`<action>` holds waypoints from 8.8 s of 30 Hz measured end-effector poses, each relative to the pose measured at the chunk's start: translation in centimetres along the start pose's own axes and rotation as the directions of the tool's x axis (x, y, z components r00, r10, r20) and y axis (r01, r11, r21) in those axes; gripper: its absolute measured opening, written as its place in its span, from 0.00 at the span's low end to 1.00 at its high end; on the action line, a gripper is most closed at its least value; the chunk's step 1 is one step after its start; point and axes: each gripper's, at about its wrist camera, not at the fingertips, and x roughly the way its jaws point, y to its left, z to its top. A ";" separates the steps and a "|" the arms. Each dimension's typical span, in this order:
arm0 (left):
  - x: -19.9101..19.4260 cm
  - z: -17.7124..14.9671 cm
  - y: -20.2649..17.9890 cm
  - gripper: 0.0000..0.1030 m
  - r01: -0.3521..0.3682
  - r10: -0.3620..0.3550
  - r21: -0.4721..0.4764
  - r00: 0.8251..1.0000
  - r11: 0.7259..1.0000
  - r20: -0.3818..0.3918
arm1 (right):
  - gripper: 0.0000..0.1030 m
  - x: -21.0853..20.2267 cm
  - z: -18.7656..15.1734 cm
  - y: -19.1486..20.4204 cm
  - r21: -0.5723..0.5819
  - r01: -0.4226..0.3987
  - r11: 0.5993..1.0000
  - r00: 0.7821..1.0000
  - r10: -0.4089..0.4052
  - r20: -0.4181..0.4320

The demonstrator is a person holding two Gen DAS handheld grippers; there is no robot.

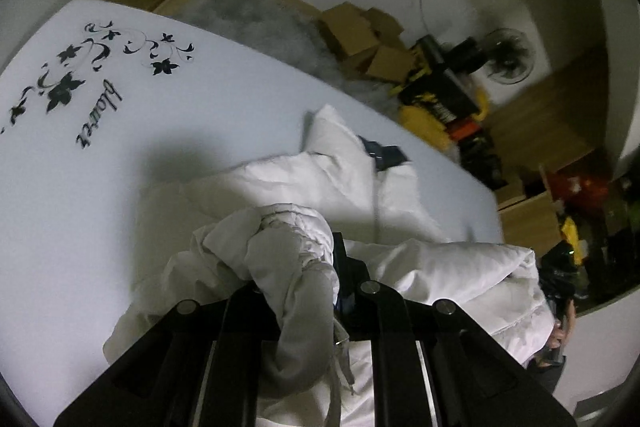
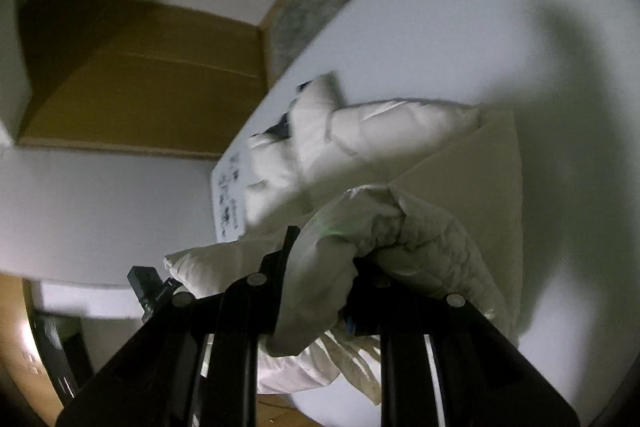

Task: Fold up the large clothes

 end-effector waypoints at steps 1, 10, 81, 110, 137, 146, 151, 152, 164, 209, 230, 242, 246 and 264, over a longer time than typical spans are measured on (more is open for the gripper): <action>1.1 0.6 0.3 0.11 -0.007 0.007 -0.013 1.000 1.000 -0.013 | 0.18 0.7 0.7 -0.6 0.021 0.008 1.000 1.000 -0.008 -0.004; 9.9 4.7 4.0 0.12 -0.060 0.049 -0.115 0.994 0.992 -0.099 | 0.19 6.4 6.4 -3.7 0.089 0.066 0.994 0.998 -0.064 -0.028; 8.3 1.2 -1.7 1.00 -0.543 0.483 0.046 0.779 0.838 0.398 | 0.90 12.6 -3.9 13.1 -0.381 0.716 0.584 0.674 -0.439 0.594; 13.6 0.4 7.4 1.00 -0.442 0.432 -0.016 0.867 0.897 0.247 | 1.00 16.1 1.3 2.8 -0.354 0.678 0.643 0.718 -0.480 0.504; 18.8 2.7 0.2 1.00 -0.502 0.457 0.103 0.841 0.859 0.291 | 0.99 21.5 4.0 6.8 -0.378 0.673 0.636 0.732 -0.496 0.467; 9.4 -1.7 1.0 1.00 -0.531 0.459 0.126 0.811 0.838 0.363 | 0.97 10.9 -2.8 5.6 -0.364 0.673 0.645 0.726 -0.479 0.493; 11.0 -1.2 7.8 1.00 -0.428 0.422 -0.009 0.887 0.904 0.188 | 0.97 11.3 -4.3 1.7 -0.385 0.749 0.539 0.655 -0.514 0.554; 11.1 -1.1 8.5 1.00 -0.404 0.402 -0.026 0.897 0.914 0.184 | 0.98 11.6 -4.8 1.7 -0.402 0.753 0.522 0.651 -0.495 0.576; 12.0 -1.2 8.2 1.00 -0.463 0.453 0.011 0.871 0.886 0.189 | 1.00 12.7 -3.0 0.6 -0.407 0.710 0.574 0.696 -0.485 0.530; 4.3 -14.9 14.3 0.72 0.240 -0.158 -0.439 0.964 0.866 0.215 | 0.97 -2.3 -26.5 -6.5 -0.205 0.202 0.958 0.928 -0.121 0.352; 1.6 -17.7 13.0 0.21 0.137 -0.052 -0.357 0.970 0.924 0.236 | 0.27 6.9 -14.9 8.8 -0.379 0.417 0.826 0.899 -0.316 0.303; 3.0 -16.9 14.6 0.28 0.116 -0.044 -0.384 0.981 0.916 0.190 | 0.15 26.8 -1.7 12.0 -0.392 0.579 0.714 0.813 -0.538 0.222; 3.0 -16.7 14.6 0.28 0.113 -0.040 -0.389 0.981 0.914 0.190 | 0.15 20.6 -7.1 12.7 -0.407 0.559 0.722 0.829 -0.485 0.277; 3.1 -16.5 14.0 0.30 0.094 -0.026 -0.414 0.986 0.905 0.167 | 0.13 15.9 -22.3 5.0 -0.473 0.468 0.746 0.872 -0.478 0.108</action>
